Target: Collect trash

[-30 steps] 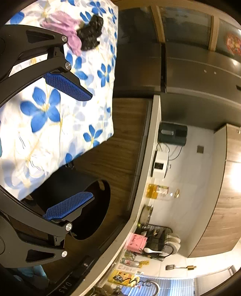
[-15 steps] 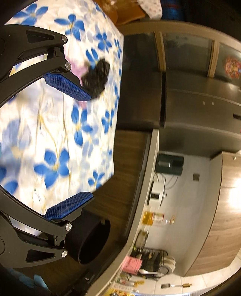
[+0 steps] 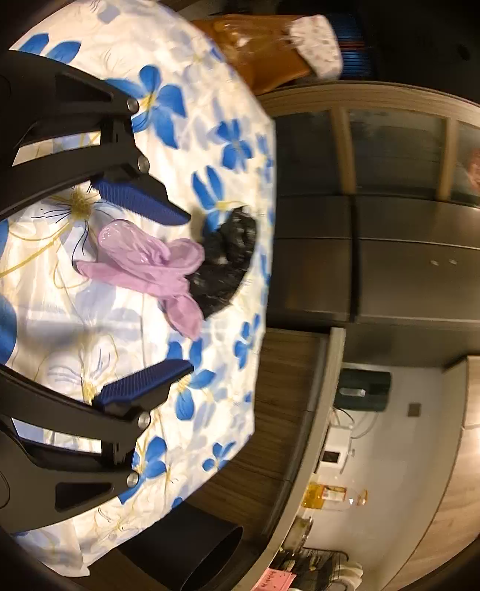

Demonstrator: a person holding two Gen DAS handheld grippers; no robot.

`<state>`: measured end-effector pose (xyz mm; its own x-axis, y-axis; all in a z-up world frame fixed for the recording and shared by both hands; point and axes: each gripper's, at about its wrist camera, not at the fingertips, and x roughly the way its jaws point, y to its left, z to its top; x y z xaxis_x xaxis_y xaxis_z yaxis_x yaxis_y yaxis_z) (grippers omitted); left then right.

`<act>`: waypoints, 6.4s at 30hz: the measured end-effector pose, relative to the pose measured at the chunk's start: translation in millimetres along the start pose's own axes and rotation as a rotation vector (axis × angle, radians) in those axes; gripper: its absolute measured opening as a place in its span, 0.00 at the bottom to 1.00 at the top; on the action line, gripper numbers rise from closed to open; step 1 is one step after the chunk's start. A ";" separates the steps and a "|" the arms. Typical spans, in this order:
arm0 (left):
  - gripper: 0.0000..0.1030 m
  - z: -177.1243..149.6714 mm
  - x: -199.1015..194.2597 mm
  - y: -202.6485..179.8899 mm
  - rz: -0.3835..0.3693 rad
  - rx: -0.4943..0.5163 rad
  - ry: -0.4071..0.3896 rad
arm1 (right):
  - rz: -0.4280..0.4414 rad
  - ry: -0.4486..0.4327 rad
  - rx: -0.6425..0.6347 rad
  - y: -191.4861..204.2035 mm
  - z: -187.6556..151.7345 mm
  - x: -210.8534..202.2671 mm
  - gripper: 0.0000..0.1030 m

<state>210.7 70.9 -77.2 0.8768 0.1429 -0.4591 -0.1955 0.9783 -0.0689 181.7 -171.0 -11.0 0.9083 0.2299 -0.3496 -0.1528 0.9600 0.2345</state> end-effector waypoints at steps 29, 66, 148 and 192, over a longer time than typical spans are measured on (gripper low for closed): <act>0.01 3.3 -79.4 128.7 0.011 -0.231 -0.088 | 0.224 0.173 -0.158 163.5 -38.4 128.9 0.74; 0.01 26.9 -72.7 84.9 -0.061 -0.144 -0.092 | 0.223 0.097 -0.142 123.9 6.4 69.4 0.01; 0.82 54.7 6.1 -303.5 -0.577 0.141 -0.072 | -0.338 -0.085 0.131 -196.0 56.2 -23.7 0.75; 0.94 -18.6 -189.6 -54.4 -0.293 0.075 -0.095 | -0.364 -0.017 -0.081 21.8 -23.0 -163.2 0.94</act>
<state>46.9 -12.2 -2.9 0.9289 -0.1365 -0.3443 0.1013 0.9878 -0.1184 21.2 -183.9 30.3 0.9150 -0.1305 -0.3819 0.1512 0.9882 0.0246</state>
